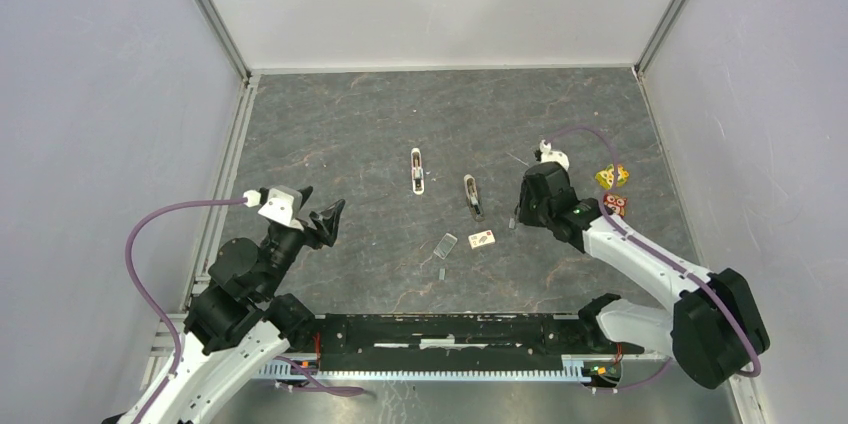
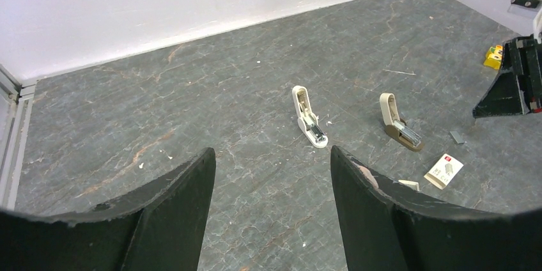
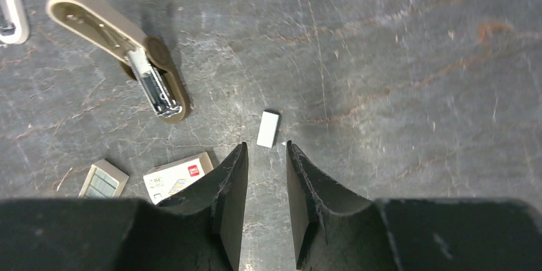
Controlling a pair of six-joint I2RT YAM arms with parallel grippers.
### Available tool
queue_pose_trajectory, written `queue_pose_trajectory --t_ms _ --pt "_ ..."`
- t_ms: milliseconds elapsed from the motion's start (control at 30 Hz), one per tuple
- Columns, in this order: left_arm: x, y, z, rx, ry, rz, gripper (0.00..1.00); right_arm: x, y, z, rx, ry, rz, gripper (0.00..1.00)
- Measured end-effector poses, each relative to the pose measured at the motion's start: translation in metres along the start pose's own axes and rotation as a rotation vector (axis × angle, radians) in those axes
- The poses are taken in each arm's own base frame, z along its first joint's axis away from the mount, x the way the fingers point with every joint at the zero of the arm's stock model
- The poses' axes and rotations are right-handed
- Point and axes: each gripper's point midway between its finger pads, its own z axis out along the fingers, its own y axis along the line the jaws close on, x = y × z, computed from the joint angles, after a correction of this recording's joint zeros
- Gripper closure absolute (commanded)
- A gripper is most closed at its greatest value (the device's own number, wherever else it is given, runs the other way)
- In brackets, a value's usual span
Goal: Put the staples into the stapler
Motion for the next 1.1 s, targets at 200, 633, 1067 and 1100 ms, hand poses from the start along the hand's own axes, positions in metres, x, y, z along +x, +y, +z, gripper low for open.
queue_pose_trajectory --t_ms 200,633,1067,1100 --pt "0.0 0.0 0.0 0.0 0.001 0.001 0.27 0.016 -0.003 0.005 0.091 0.018 0.065 0.64" --pt "0.0 0.0 0.0 0.0 0.0 0.0 0.27 0.039 -0.012 0.025 0.198 0.064 0.025 0.6" --pt "0.0 0.0 0.0 0.0 0.0 0.0 0.27 0.038 -0.006 0.04 0.197 0.064 0.017 0.64" --pt "0.0 0.0 0.0 0.0 0.0 0.0 0.27 0.039 -0.006 0.041 0.199 0.066 0.014 0.64"
